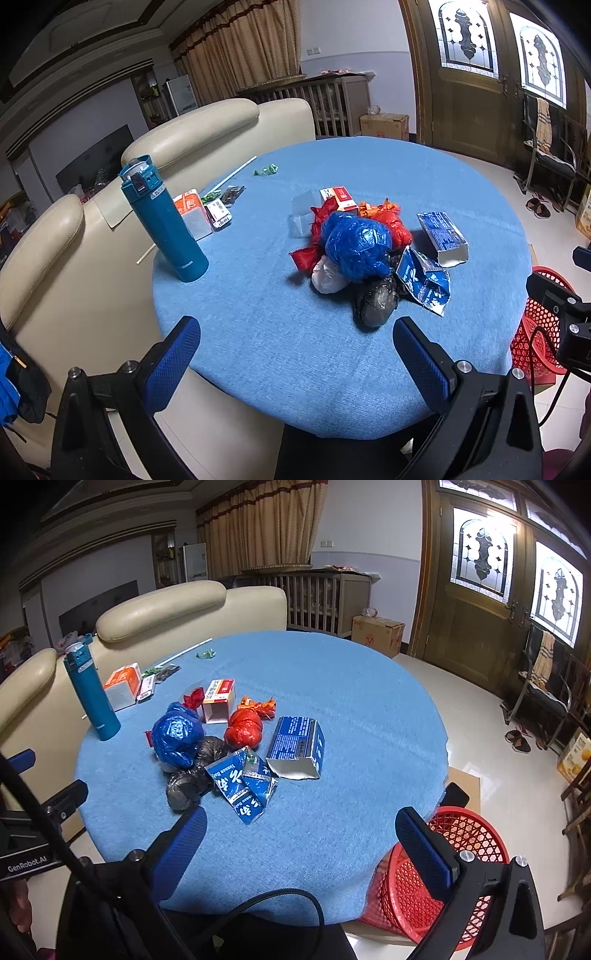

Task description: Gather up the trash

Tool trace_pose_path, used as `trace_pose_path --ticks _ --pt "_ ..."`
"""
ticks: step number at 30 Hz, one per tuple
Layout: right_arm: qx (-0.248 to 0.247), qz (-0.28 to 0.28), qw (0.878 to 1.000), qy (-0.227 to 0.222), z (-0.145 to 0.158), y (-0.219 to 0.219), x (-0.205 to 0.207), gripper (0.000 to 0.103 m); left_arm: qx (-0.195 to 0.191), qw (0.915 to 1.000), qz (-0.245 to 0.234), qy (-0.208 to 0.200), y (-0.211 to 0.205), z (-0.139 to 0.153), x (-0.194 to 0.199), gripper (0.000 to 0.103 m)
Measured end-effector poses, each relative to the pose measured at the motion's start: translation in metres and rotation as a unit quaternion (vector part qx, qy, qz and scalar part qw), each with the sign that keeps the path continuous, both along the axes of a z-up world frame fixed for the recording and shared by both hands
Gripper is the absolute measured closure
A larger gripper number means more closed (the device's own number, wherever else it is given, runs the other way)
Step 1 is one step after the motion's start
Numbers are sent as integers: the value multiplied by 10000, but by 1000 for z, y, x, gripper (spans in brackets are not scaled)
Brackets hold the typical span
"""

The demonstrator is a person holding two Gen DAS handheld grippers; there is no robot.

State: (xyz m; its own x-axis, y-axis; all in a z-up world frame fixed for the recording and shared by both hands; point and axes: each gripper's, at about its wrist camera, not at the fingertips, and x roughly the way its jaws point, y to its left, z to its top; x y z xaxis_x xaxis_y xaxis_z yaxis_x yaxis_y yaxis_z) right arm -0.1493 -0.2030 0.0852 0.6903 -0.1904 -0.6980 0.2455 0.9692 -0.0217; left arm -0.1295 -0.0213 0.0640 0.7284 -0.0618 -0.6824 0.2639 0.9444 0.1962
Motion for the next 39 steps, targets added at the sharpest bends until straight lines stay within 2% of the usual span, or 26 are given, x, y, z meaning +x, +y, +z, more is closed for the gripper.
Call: trace_pose_path --ticks 16,25,27,31,34,39 --pt "-114 82 9997 211 -11 6 14 0 -18 9999 -16 135 3 -5 6 0" --pt "-5 132 9995 273 -19 2 20 0 30 9999 27 162 5 -9 16 0" --pt "100 235 9993 261 -24 -1 23 0 36 9998 54 186 7 -11 24 0" --pt "625 542 9963 241 -40 -14 40 0 54 9995 134 278 12 -13 44 0" --pt "731 837 9933 307 -55 -16 60 0 -53 9992 151 370 16 -11 56 0" --pt "1011 1081 9884 348 -73 -18 90 3 -116 9989 -101 448 5 -6 77 0"
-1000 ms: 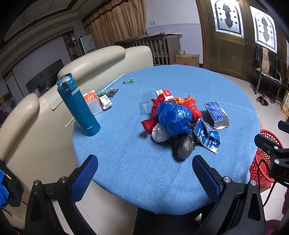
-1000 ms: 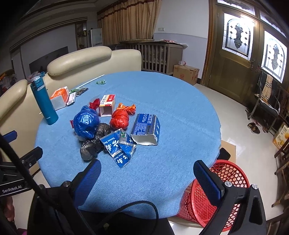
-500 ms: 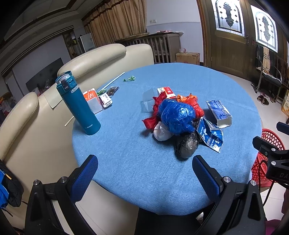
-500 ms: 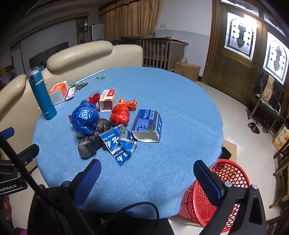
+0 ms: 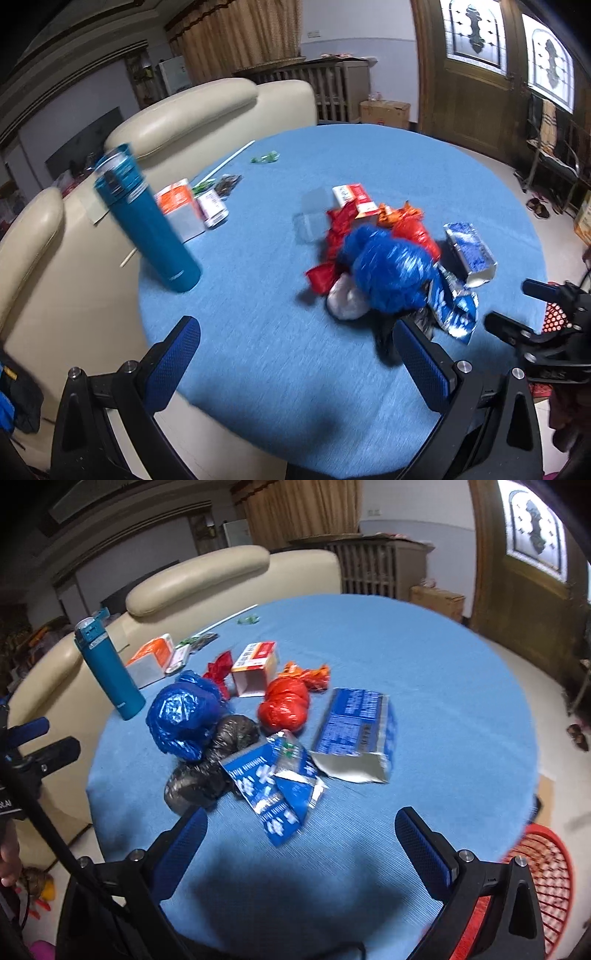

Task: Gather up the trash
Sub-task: 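Grasp the blue plastic bag with the left tool while the right grasps the blue carton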

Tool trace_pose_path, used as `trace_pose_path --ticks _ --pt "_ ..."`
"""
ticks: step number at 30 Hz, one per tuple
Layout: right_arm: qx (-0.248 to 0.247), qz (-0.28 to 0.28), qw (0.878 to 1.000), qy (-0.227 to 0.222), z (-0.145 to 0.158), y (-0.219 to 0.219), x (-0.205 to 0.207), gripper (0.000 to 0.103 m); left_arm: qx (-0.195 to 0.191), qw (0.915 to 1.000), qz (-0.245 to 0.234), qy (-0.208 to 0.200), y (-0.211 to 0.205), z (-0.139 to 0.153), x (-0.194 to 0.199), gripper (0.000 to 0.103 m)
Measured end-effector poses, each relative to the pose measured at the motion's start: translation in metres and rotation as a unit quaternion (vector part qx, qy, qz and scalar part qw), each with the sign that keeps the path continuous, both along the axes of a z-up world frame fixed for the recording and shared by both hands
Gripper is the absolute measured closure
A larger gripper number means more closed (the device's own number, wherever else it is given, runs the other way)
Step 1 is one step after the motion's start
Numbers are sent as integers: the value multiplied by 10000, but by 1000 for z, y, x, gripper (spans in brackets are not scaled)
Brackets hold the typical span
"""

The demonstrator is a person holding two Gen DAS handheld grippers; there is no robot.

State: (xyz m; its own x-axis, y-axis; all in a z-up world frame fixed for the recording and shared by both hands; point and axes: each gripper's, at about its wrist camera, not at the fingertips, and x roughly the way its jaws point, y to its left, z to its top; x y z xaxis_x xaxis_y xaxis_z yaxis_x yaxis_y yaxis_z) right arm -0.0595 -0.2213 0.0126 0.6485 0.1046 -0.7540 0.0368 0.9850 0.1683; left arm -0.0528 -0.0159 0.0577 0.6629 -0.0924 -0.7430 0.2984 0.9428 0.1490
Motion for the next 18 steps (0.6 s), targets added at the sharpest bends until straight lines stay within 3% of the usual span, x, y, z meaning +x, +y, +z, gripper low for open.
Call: trace_pose_path --ticks 6,9,10,12,18 --pt "482 -990 9939 69 -4 -50 18 4 -97 9995 -261 161 -30 -5 28 0" --pt "500 -1135 9922 80 1 -63 36 5 -205 9987 -313 335 -47 -14 42 1" --pt "482 -1129 9923 136 0 -64 43 5 -255 9981 -322 452 -53 -19 47 4" --pt "447 -1120 9922 315 -4 -64 60 7 -364 9960 -369 722 -61 -29 55 20" --pt "438 -1147 9888 845 -27 -57 96 26 -566 9919 -462 1040 -73 -43 63 38"
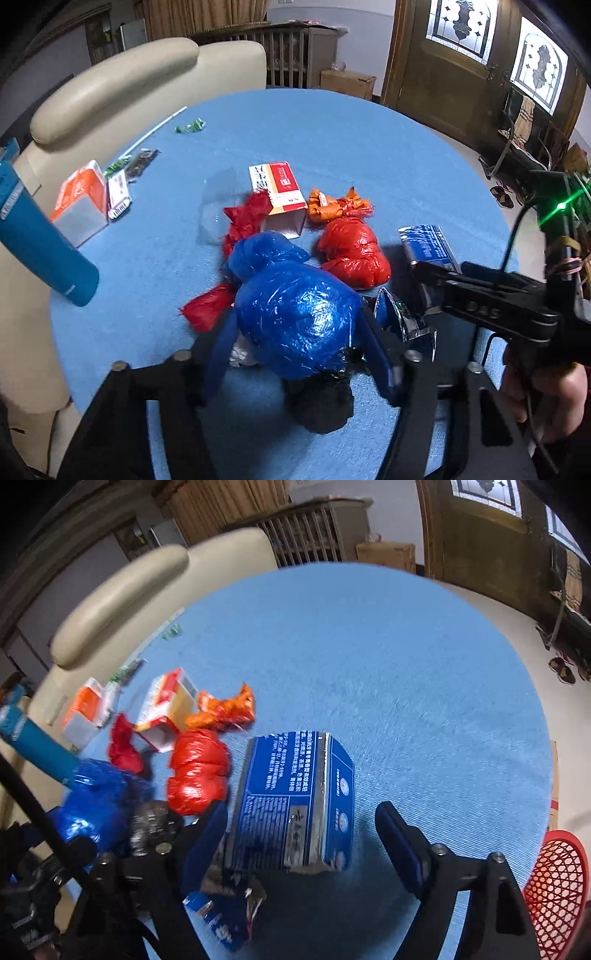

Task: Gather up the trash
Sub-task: 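Grasp the blue plastic bag with the left tool while the right grasps the blue carton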

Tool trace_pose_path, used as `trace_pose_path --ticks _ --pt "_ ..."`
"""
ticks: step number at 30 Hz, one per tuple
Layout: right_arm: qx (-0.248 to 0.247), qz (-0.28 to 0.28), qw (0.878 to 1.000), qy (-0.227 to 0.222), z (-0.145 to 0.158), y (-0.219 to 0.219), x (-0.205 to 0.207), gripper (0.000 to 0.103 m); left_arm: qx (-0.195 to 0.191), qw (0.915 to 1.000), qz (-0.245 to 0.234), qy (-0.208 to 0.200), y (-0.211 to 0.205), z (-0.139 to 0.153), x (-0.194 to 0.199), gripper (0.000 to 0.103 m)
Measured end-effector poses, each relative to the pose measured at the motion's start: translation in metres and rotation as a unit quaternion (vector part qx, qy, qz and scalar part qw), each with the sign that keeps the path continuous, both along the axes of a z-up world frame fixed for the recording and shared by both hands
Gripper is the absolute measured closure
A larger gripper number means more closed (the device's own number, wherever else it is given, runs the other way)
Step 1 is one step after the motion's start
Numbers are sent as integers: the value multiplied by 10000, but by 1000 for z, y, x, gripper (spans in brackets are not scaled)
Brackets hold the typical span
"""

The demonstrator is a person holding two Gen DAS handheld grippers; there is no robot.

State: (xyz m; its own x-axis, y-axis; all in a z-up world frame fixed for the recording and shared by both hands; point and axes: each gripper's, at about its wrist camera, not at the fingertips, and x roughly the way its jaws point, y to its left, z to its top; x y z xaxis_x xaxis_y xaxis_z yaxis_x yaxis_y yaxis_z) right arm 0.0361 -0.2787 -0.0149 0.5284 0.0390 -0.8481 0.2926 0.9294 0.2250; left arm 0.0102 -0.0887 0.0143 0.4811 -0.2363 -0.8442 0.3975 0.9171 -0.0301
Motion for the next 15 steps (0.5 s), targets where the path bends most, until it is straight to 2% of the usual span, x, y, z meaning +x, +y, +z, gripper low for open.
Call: trace_pose_path --ticks 2,4,5,6,10,12,13,14,15 --pt "55 27 10000 70 -5 1 1 32 -56 10000 -17 4 0 0 0 39" --pt "57 -4 10000 -22 -4 -3 -1 44 -86 10000 -35 -11 -1 1 -1 41" --pt "88 -16 9999 -46 -3 -6 -3 56 -124 9999 -47 -24 0 2 -2 42" --pt "188 -51 9998 -94 -2 -11 -6 63 -161 9998 -62 -43 0 4 -3 43" --pt "499 -157 9985 -165 0 -28 -19 64 -220 9997 -63 -102 3 10 -7 44" --pt "567 -94 9979 -291 6 -31 -24 63 -283 9995 -51 -147 6 14 -10 44" --pt "561 -42 9979 -317 10 -30 -25 57 -288 9993 -29 -229 7 19 -15 44" --pt "522 -16 9981 -327 13 -27 -25 36 -291 9991 -23 -312 8 24 -19 44" --pt "470 9 9982 -379 16 -24 -25 23 -290 9989 -18 -377 9 28 -21 44"
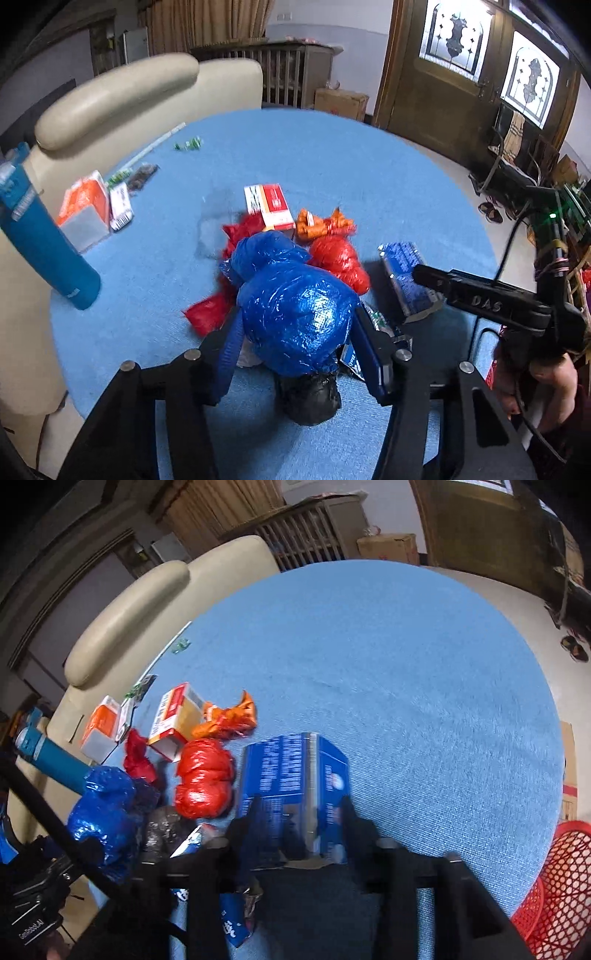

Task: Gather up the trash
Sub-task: 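Grasp the blue plastic bag with the left tool while the right grasps the blue carton, then carry both items to the red wastebasket and open both tools to drop them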

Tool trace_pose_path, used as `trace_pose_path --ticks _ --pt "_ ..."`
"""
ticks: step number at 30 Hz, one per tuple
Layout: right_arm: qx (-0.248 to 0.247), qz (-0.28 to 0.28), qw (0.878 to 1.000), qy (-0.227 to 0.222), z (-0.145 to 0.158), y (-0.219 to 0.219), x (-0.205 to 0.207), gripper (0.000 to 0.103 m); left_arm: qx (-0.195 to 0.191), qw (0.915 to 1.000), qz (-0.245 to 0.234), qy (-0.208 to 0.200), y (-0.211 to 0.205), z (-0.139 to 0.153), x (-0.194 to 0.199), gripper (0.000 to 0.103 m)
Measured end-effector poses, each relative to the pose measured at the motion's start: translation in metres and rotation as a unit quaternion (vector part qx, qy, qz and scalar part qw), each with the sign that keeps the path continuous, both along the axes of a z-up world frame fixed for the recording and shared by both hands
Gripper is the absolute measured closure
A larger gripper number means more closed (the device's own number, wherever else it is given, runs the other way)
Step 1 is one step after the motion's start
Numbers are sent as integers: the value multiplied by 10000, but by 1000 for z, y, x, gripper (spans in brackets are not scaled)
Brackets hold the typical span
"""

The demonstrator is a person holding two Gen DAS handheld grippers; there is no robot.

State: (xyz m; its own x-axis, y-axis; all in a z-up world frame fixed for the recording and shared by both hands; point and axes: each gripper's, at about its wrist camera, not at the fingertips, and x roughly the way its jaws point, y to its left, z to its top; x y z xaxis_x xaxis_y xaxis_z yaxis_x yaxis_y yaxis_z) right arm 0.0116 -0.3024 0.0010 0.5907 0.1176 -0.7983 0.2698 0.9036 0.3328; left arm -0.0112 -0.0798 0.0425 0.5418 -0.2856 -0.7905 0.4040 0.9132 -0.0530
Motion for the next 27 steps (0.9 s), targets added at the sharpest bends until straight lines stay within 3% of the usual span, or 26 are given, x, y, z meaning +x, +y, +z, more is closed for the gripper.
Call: trace_pose_path --ticks 2,8,9,11,15,20,27 --pt "-196 76 9997 -103 5 9 3 23 21 9998 0 -202 0 11 -9 44" --pt "-754 179 9956 522 -18 29 32 23 410 9955 -183 -839 -11 32 -33 44" --pt "-805 92 9952 542 -21 29 33 27 423 9951 -216 -864 -11 34 -35 44" --pt "-727 -114 9962 476 -23 22 30 41 418 9949 -292 -867 -13 37 -40 44" --pt "-321 -281 9987 296 -20 -2 15 44 357 9949 -538 -775 -23 38 -47 44" --pt "174 -305 9993 -117 -6 -42 -39 44 317 9902 -1216 -615 -57 36 -66 43" --pt "672 -833 9936 -359 -4 -120 -178 44 495 9718 -2285 -295 -131 22 -101 42"
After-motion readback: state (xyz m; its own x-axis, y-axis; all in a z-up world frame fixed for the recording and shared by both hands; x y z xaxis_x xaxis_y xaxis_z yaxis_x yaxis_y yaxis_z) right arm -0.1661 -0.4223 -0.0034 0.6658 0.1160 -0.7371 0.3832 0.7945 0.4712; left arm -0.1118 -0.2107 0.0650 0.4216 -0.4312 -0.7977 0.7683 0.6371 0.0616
